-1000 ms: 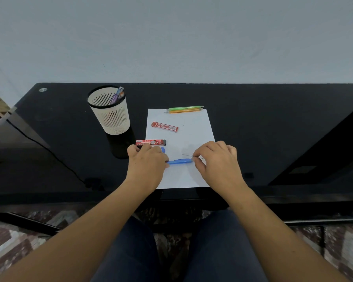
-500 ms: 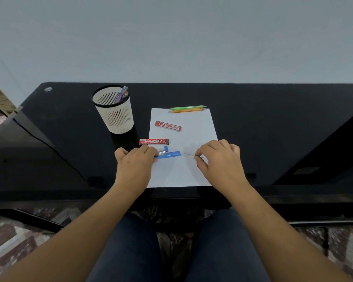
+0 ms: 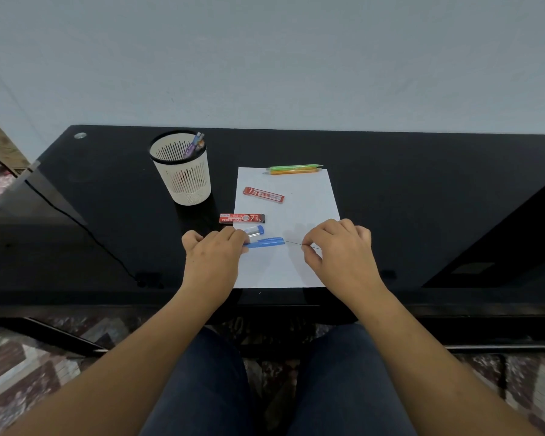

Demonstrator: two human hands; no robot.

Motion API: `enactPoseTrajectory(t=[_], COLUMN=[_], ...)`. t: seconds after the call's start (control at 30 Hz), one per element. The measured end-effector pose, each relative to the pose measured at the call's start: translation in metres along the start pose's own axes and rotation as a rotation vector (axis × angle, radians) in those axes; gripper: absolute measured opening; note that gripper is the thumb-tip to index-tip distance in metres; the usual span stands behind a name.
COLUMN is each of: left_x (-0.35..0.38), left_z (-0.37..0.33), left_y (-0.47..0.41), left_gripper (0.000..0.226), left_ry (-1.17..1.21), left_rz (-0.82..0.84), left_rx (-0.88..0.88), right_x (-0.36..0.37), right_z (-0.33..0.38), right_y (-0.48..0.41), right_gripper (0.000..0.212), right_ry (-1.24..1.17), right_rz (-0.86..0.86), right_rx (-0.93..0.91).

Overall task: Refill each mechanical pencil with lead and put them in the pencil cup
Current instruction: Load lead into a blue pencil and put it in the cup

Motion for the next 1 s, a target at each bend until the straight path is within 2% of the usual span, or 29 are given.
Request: enactPoseTrajectory(t=[0.13,0.63,1.0], left_x=[-0.001,-0.002,0.0], left_z=[0.0,-0.003,-0.002], left_y=[0.0,0.001,0.001], left_gripper=[0.023,0.022,0.023], left_ry=[-0.006,-0.012,-0.042], left_rz=[0.022,0.026,0.012], left_rx=[-0.021,-0.009,0.006], right_x=[0.001,-0.006,-0.009], right_z=[0.0,-0.001,-0.001], right_y=[0.002,0.0,-0.001], right_gripper=[0.007,0.018,0.017], right_ry=[-0.008,-0.013,-0.009], right_rz=[-0.013,0.107,0.122], right_rx=[0.009,-0.005,-0.021])
Point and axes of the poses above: each hand's wrist, its own y-axis away from the middle knuckle, its own x-axis out of the palm, z = x × y, the point moved 1 cm from there along -y, towards the middle knuckle, and after that the axes turned 5 degrees about y, right-handed, at the moved point
